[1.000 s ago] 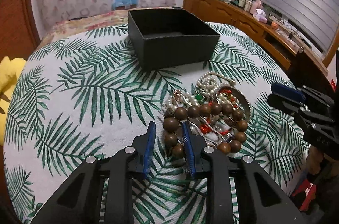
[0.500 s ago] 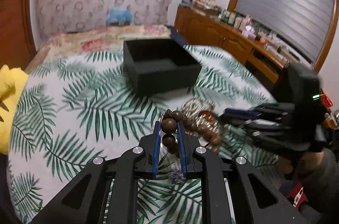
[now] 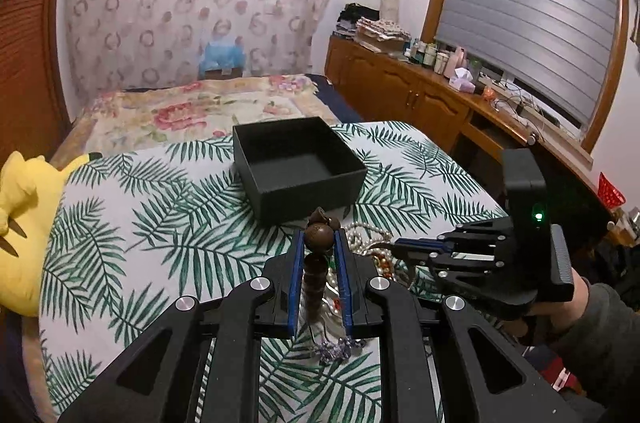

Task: Organize jewelry
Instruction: 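Lift the bead bracelet with the left tool while the right tool grasps the silver bangle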

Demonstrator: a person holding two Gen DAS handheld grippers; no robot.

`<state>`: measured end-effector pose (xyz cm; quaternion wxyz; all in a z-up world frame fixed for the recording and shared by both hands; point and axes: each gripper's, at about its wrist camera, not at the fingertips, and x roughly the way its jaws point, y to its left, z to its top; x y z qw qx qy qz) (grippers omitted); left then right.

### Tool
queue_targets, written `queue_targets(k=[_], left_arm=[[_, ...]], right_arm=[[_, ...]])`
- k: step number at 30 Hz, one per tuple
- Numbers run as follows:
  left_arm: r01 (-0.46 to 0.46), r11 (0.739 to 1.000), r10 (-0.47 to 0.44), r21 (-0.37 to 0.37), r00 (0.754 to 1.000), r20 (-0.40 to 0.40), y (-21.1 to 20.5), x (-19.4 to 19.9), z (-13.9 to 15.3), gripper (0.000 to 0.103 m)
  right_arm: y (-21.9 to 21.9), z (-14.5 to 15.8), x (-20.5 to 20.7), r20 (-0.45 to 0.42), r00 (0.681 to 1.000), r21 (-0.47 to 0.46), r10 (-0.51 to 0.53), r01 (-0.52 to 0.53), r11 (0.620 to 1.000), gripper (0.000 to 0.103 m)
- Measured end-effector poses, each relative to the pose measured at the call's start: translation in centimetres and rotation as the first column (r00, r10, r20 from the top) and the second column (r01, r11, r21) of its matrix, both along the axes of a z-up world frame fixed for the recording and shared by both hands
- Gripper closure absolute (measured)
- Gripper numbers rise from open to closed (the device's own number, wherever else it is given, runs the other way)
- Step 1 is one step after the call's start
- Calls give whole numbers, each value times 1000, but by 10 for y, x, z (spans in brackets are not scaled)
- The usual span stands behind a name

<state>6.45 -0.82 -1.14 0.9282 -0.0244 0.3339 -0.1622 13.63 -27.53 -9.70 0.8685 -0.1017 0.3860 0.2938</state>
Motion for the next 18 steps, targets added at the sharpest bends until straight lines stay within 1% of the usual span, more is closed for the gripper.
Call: queue_targets(k=[3, 9, 16, 18], left_arm=[[-4, 1000, 4, 5, 1000, 11, 2, 3, 6, 89], [-10, 1000, 10, 6, 999, 41, 3, 7, 22, 89], [-3, 999, -1, 40, 996, 87, 0, 18, 45, 89], [0, 999, -5, 49, 995, 102, -1, 22, 51, 89]], right_arm=[[-2, 9, 0, 13, 1000, 13, 3, -3, 1000, 98], [-1, 24, 11, 43, 999, 2, -3, 3, 1000, 98], [3, 44, 35, 83, 996, 3, -17, 17, 1000, 98], [5, 52, 46, 91, 996, 21, -22, 20, 1000, 98]])
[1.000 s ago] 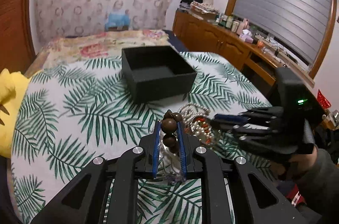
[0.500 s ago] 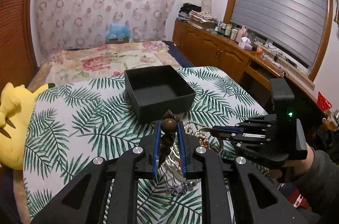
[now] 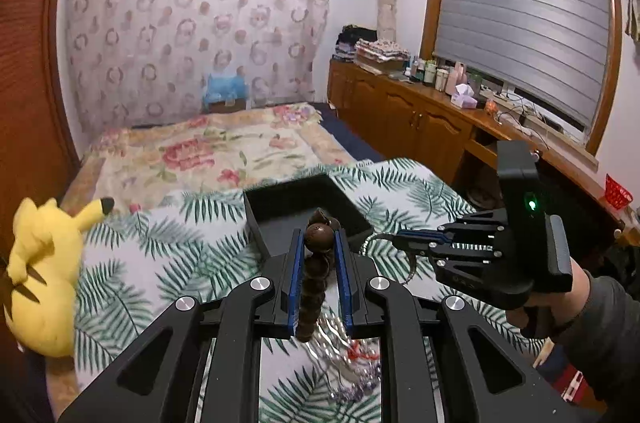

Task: Organize jewelry
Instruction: 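Lift the bead bracelet with the left tool while the right tool grasps the silver bangle, then lower the bead bracelet into the black box with the left tool while the right tool drops the bangle in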

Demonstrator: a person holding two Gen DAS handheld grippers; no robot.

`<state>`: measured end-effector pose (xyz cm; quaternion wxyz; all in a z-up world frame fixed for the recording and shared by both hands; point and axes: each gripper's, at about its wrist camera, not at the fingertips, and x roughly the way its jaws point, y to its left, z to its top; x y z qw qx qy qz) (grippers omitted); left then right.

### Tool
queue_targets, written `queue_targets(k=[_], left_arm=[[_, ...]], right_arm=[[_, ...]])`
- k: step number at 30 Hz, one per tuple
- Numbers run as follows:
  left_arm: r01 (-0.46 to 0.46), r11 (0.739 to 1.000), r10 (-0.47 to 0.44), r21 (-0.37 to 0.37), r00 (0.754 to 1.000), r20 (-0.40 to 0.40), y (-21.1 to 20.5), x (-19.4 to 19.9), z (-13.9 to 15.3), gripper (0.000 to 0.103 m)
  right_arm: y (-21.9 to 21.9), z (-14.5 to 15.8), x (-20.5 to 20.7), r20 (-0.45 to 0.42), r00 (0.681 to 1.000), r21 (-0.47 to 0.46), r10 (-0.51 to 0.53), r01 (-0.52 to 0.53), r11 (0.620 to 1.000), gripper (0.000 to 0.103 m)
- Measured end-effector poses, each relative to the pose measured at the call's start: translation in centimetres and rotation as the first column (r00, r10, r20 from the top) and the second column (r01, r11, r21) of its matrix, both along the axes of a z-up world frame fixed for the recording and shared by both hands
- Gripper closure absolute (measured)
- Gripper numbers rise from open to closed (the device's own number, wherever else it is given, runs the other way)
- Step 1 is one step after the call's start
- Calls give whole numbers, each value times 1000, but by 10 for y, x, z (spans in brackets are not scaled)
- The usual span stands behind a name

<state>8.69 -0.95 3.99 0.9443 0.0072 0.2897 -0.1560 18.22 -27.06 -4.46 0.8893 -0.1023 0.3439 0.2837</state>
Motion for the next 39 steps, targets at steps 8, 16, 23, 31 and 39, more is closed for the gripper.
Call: queue_targets(k=[8, 16, 23, 31, 39], left_arm=[[6, 998, -9, 59, 999, 48, -9, 28, 11, 89], [-7, 998, 6, 62, 1000, 11, -10, 71, 4, 89], [-42, 997, 43, 70, 999, -22, -13, 100, -12, 89], [-43, 997, 47, 68, 998, -50, -16, 115, -19, 89], [-25, 998, 30, 56, 997, -77, -25, 124, -27, 89]], right_arm=[[9, 11, 48, 14, 1000, 29, -27, 26, 999, 98], [11, 4, 70, 8, 999, 28, -47, 47, 998, 98], [19, 1, 76, 7, 999, 11, -31, 31, 999, 98], [33, -9, 75, -26, 999, 15, 31, -31, 999, 91], [9, -9, 62, -2, 1000, 20, -11, 11, 1000, 91]])
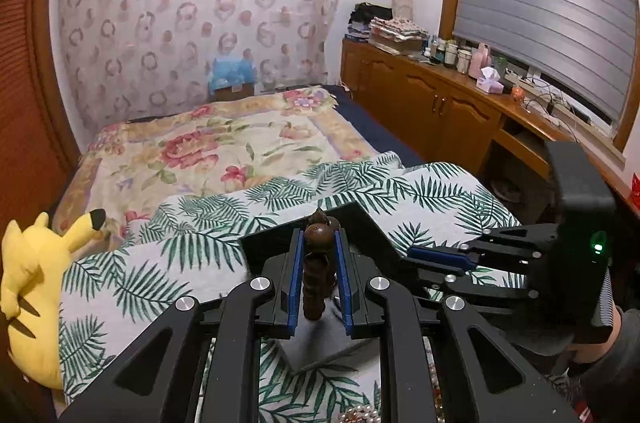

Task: Organize jewelry
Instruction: 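Lower the bead bracelet into the black box with the left tool while the right tool drops the bangle in, then move both open tools back over the jewelry pile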

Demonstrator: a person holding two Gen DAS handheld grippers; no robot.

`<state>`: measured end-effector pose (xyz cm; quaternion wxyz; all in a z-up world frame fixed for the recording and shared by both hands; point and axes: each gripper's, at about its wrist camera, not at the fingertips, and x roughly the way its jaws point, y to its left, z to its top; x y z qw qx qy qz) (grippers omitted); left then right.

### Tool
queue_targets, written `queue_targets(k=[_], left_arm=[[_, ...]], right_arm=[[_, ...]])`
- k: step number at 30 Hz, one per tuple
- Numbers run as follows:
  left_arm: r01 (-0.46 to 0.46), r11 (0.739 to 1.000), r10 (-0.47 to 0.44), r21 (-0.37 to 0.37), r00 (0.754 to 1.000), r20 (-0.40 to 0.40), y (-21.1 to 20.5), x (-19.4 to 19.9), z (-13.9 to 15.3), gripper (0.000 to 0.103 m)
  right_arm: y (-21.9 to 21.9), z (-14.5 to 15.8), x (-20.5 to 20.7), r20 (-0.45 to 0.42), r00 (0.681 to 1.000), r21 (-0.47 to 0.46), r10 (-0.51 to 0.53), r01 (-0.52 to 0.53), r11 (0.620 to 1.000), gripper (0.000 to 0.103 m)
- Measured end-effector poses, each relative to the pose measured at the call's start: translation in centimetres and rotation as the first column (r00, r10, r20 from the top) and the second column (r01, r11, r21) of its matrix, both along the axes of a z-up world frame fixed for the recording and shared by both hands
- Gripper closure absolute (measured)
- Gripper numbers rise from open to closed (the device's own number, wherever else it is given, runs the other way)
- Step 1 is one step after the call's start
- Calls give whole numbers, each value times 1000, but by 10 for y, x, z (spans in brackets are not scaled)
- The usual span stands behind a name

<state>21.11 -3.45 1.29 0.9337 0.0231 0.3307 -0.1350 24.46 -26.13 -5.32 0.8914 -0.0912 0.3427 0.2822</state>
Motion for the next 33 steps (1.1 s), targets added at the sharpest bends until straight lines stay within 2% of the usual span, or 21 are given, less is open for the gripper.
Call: queue_targets(k=[9, 14, 16, 20, 23, 29, 31, 33], left_arm=[[32, 999, -32, -23, 999, -33, -16, 8, -10, 89], [36, 999, -36, -10, 998, -50, -19, 16, -16, 88], [17, 1000, -16, 20, 998, -60, -17, 20, -23, 83], [-4, 1000, 5, 22, 998, -65, -6, 12, -29, 75], [-10, 1000, 11, 19, 999, -42, 2, -5, -28, 66], [-14, 1000, 14, 10, 999, -30, 13, -43, -34, 58], [-21, 1000, 21, 0, 999, -33, 18, -52, -37, 56], [-30, 999, 29, -17, 999, -43, 23, -62, -43, 55]], right_arm=[[-14, -4, -6, 12, 1000, -6, -23, 23, 1000, 91], [-17, -8, -9, 3, 1000, 3, -26, 26, 1000, 91], [-17, -10, -12, 2, 1000, 2, -25, 25, 1000, 91], [-21, -12, -22, 3, 1000, 7, -25, 25, 1000, 91], [-26, -15, -33, -1, 1000, 12, -16, 16, 1000, 91], [-32, -23, -52, -19, 1000, 14, 1, -1, 1000, 90], [-32, -28, -56, -27, 1000, 9, 11, -10, 1000, 84], [-30, -33, -59, -38, 999, -1, 22, -22, 1000, 72]])
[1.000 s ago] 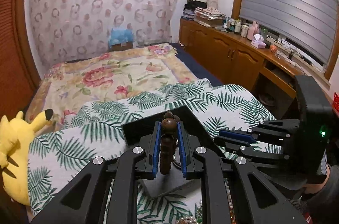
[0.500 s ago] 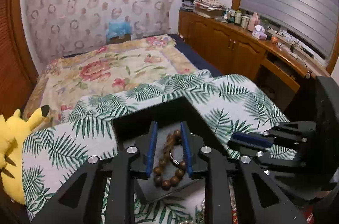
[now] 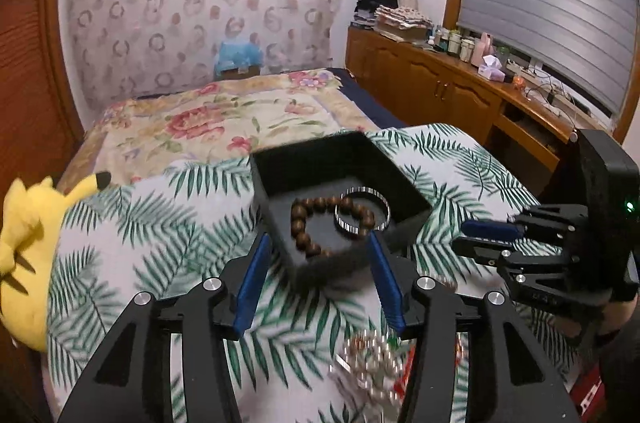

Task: Organize jewelry
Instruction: 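Move both open tools back over the jewelry pile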

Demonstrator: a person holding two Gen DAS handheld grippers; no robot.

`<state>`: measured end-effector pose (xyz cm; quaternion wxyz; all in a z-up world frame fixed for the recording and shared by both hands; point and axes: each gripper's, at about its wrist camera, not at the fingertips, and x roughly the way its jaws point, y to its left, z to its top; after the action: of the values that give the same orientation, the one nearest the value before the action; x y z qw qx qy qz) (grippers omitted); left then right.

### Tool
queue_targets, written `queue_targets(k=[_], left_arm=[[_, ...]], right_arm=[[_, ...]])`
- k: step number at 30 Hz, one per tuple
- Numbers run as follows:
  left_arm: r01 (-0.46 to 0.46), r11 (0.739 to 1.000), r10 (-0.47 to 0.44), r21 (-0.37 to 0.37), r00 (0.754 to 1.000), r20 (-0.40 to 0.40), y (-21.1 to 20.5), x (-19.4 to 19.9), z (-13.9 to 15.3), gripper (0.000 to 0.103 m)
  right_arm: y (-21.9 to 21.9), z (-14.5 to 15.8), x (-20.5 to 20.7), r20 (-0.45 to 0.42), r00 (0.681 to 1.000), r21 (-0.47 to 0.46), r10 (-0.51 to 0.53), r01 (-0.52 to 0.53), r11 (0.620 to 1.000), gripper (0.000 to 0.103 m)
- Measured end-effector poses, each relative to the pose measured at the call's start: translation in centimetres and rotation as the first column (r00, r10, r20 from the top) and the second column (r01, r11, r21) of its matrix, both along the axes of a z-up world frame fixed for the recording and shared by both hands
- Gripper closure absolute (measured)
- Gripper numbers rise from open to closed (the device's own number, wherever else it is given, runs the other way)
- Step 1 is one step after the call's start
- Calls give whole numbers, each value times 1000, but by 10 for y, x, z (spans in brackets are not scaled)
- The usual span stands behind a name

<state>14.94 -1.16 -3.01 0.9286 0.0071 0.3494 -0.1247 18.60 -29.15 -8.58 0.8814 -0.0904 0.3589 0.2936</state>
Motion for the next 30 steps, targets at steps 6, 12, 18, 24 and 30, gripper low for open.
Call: queue_targets(k=[6, 12, 18, 24, 30], left_arm=[[-21, 1000, 20, -13, 999, -25, 9, -28, -17, 49], [-37, 999, 36, -11, 998, -59, 17, -46, -35, 49], [-39, 999, 37, -23, 996, -86, 19, -52, -45, 49], [-16, 998, 9, -58, 992, -124, 16, -56, -54, 49], [23, 996, -36, -91, 988, -148, 7, -62, -57, 49]], right_arm=[[9, -17, -1, -52, 998, -43, 45, -47, 998, 72], [18, -26, 6, -80, 996, -98, 45, -53, 994, 80], [24, -28, 4, -64, 996, -158, 63, -73, 985, 81], [22, -27, -2, -82, 993, -161, 83, -95, 982, 98], [0, -17, -7, -37, 999, -140, 27, -32, 990, 99]])
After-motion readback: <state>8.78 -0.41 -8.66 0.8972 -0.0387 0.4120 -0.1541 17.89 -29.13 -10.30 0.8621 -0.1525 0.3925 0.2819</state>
